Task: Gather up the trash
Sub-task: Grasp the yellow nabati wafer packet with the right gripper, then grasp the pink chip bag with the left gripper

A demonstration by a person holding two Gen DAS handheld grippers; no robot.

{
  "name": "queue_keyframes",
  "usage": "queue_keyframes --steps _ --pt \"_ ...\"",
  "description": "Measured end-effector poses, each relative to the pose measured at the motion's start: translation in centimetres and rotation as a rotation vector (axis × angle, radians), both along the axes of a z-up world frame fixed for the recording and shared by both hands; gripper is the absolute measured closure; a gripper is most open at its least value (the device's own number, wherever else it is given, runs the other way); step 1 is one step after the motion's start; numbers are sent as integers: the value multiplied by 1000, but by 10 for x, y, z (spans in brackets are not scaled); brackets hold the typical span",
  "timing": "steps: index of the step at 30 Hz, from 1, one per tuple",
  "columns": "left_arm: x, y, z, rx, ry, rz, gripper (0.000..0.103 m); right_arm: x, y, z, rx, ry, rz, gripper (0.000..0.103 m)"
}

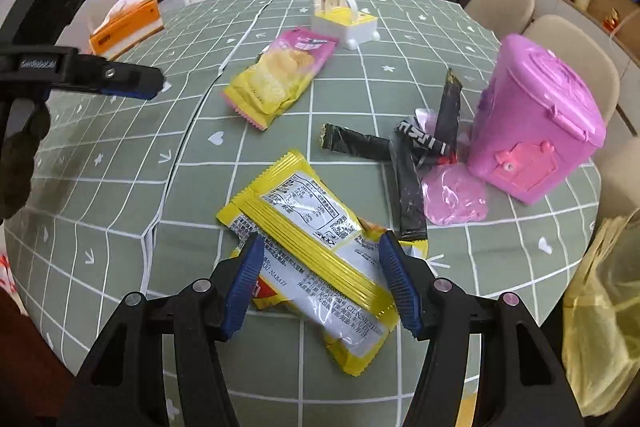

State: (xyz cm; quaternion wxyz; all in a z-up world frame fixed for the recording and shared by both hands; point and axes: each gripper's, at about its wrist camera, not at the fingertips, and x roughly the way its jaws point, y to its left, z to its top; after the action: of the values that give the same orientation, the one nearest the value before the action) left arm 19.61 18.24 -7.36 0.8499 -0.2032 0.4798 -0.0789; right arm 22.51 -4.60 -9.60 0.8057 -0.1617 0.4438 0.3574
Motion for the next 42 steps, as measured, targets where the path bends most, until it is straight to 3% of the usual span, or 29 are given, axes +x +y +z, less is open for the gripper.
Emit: queue_keyframes --steps 1,3,6,15,22,24,25,26,30,35,42 --pt "0 2 -1 1 4 5 57 0 1 0 -4 7 -7 47" --pt "2 3 -2 -1 11 11 57 1 1 3 -4 28 -22 70" --pt "6 1 -1 0 5 9 57 0 -5 10 44 78 -47 86" --pt "61 -11 3 61 -49 8 52 -13 -29 60 143 37 -218 89" --pt "112 -28 -20 173 -13 42 52 -22 -41 62 133 56 -295 89" --pt "115 -30 -25 171 2 48 58 -26 -41 61 123 54 -297 89" --pt "115 -32 -28 156 4 46 74 -28 -42 61 121 55 -296 89" --pt "114 -34 -29 154 5 38 96 -30 -42 61 119 60 -295 89" --pt "105 -42 -29 135 12 -5 101 -34 -40 55 117 80 -295 89" --pt "77 -44 -4 123 -16 -5 101 -29 -44 58 134 79 -311 89" --pt "54 -62 68 139 -164 -30 101 -17 -56 94 185 -18 -322 89"
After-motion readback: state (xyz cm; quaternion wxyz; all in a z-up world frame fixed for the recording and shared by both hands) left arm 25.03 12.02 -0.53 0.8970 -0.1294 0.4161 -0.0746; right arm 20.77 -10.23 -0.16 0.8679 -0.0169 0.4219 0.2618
